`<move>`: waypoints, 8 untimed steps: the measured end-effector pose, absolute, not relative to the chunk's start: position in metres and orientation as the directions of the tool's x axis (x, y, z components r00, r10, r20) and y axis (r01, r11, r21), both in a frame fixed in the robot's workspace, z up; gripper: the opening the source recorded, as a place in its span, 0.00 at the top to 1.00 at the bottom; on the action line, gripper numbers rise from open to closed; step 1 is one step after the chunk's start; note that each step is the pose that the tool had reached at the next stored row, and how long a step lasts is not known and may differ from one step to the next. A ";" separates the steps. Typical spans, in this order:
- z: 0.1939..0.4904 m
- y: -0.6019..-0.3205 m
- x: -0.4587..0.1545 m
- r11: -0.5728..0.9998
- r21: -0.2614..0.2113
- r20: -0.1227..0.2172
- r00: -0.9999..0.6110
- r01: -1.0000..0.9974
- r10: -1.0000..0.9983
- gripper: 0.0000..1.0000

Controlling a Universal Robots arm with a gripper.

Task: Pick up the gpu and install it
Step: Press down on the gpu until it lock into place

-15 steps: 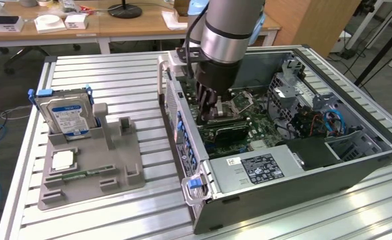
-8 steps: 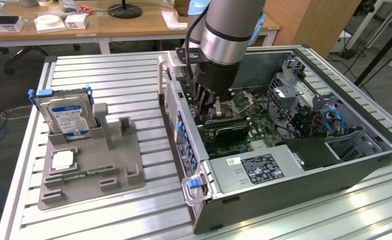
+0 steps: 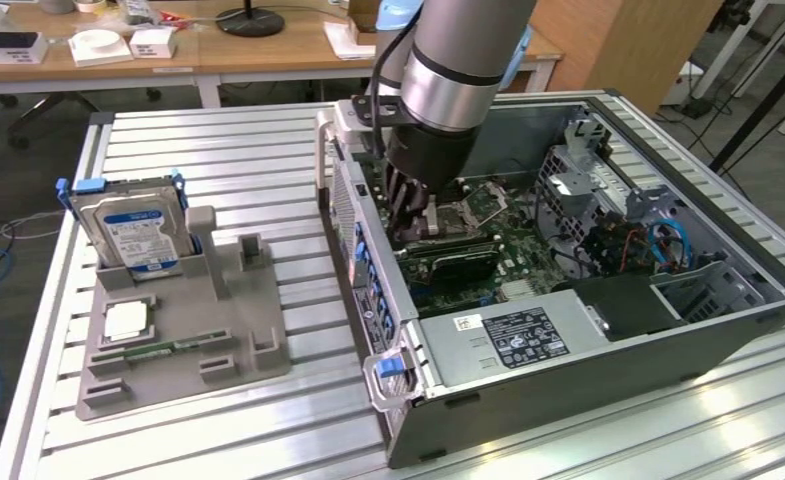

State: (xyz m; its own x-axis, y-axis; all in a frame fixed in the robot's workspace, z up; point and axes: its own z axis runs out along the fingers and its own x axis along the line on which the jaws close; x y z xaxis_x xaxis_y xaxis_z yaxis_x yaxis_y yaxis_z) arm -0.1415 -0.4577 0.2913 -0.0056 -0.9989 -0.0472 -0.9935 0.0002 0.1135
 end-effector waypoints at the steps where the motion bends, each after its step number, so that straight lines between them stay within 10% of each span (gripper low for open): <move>1: 0.291 -0.458 -0.142 0.000 0.113 -0.047 -0.006 -0.994 -0.999 0.90; 8: 0.291 -0.458 -0.142 0.000 0.113 -0.047 -0.006 -0.994 -0.999 0.90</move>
